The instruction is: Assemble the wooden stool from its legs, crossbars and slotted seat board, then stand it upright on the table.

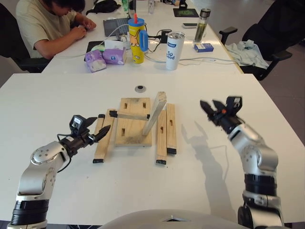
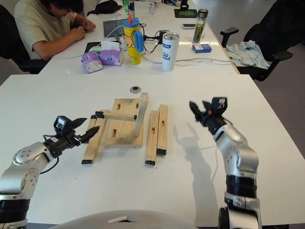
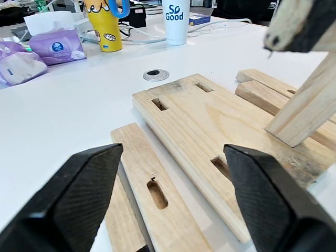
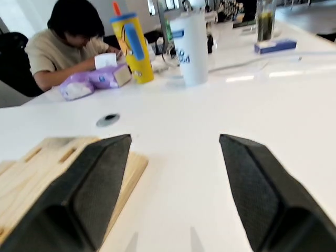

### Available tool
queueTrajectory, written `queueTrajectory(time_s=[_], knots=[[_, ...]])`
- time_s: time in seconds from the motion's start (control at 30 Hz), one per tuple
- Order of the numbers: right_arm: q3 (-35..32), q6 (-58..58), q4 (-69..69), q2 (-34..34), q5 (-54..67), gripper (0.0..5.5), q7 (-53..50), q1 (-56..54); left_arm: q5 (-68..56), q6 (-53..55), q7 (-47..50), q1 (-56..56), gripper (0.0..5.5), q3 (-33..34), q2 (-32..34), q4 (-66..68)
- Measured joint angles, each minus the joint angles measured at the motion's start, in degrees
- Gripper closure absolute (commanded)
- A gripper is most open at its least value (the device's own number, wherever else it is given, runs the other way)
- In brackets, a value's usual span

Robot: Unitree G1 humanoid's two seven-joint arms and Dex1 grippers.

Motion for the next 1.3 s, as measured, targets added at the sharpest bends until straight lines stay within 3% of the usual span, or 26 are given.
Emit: queueTrajectory(time_s=[0.2,0.5,0.77,0.97,1.1,1.3], knots=[[5.6,21.0,-19.7,1.6,9.7,2.38,-5.6,11.3,0.2,0.1,-0.5,4.6,1.93,-0.3,0.0,-2.3],[-2.0,45.0,-25.7,11.3,37.3,2.38,-22.6,12.5,0.5,1.1,-4.5,7.8,1.93,-3.0,1.7,-6.5],[0.1,50.4,-23.7,13.7,36.2,2.38,-29.8,9.4,1.2,2.1,-4.7,6.6,1.93,-6.1,1.7,-6.9],[0.9,47.1,-19.8,18.2,46.2,2.38,-31.0,7.1,1.3,2.1,-5.6,5.2,1.93,-7.3,1.5,-5.6],[4.9,46.1,-16.3,17.7,48.6,2.38,-32.6,7.0,1.6,2.0,-5.9,3.9,1.93,-7.8,1.5,-4.4],[10.2,46.3,-13.5,15.1,42.9,2.38,-35.8,5.1,1.7,1.9,-6.3,2.7,1.93,-8.6,1.3,-3.9]])
